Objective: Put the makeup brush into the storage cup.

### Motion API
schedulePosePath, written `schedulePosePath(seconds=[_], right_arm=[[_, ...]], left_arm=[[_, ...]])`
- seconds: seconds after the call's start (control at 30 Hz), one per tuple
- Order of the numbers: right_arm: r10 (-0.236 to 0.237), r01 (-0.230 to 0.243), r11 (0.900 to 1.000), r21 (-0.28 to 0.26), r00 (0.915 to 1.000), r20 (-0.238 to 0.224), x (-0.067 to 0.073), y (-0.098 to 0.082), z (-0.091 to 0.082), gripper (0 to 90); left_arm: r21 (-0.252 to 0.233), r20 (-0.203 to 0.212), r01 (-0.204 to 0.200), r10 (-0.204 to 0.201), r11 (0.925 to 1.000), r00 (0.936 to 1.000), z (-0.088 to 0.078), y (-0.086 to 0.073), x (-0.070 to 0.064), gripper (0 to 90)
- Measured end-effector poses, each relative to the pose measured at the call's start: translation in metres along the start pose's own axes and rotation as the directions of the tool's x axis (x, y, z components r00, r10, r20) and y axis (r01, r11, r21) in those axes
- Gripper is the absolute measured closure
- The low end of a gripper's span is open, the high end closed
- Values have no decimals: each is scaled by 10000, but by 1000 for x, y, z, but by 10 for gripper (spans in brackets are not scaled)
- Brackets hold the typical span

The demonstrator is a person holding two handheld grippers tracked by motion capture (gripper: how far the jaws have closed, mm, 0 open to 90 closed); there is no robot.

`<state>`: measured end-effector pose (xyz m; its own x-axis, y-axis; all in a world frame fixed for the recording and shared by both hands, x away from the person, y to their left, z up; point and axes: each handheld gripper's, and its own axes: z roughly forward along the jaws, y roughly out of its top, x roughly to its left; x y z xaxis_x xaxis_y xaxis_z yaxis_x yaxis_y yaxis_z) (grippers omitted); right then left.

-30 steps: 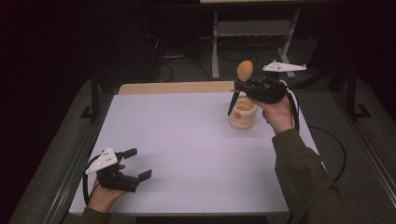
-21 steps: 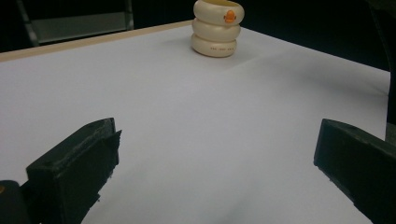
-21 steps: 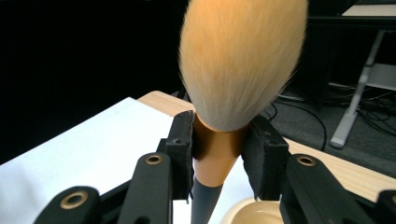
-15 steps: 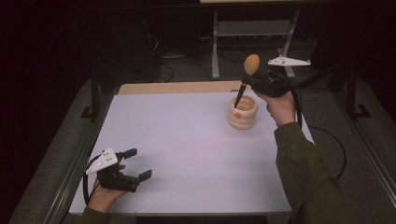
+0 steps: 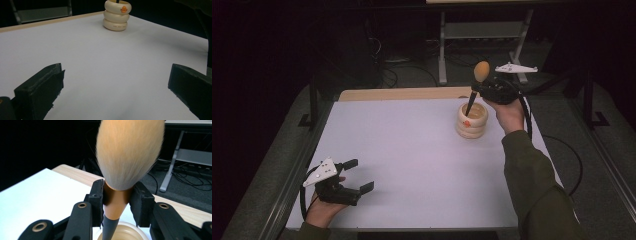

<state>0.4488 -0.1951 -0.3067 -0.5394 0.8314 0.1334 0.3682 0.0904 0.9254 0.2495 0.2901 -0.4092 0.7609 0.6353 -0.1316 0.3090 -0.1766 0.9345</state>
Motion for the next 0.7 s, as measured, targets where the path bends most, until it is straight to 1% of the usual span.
schedulePosePath(seconds=[0.1, 0.17, 0.2, 0.33, 0.47, 0.53, 0.6, 0.63, 0.67, 0.7], right_arm=[[-143, 139, 9995, 269, 9998, 130, 0, -6, 8, 642], [-134, 129, 9994, 317, 9998, 147, 0, -8, 9, 642], [-159, 150, 9991, 401, 9996, 225, -1, -11, 11, 642], [-67, 55, 9986, 526, 9997, 238, -3, -14, 14, 642], [-244, 223, 9974, 681, 9993, 294, -2, -18, 18, 642], [-215, 189, 9965, 811, 9993, 308, -2, -21, 20, 642], [-327, 294, 9949, 961, 9989, 324, -3, -24, 22, 642], [-327, 294, 9949, 961, 9989, 324, -3, -24, 22, 642], [-309, 270, 9938, 1074, 9989, 354, -3, -27, 24, 642], [-309, 270, 9938, 1074, 9989, 354, -3, -27, 24, 642]], left_arm=[[-16, -8, 27, -27, 10000, 10000, 0, 0, 0, 0], [-34, -12, 72, -72, 10000, 10000, 0, 0, 0, 0], [-48, -9, 77, -78, 10000, 10000, 0, 0, 0, 0], [-15, -3, 40, -40, 10000, 10000, 0, 0, 0, 0], [21, -11, 23, -23, 10000, 10000, 0, 0, 0, 0], [14, -7, 27, -27, 10000, 10000, 0, 0, 0, 0], [-16, -5, 39, -39, 10000, 10000, 0, 0, 0, 0], [-16, -5, 39, -39, 10000, 10000, 0, 0, 0, 0], [-18, -4, 43, -43, 10000, 10000, 0, 0, 0, 0], [-5, -12, 29, -29, 10000, 10000, 0, 0, 0, 0]])
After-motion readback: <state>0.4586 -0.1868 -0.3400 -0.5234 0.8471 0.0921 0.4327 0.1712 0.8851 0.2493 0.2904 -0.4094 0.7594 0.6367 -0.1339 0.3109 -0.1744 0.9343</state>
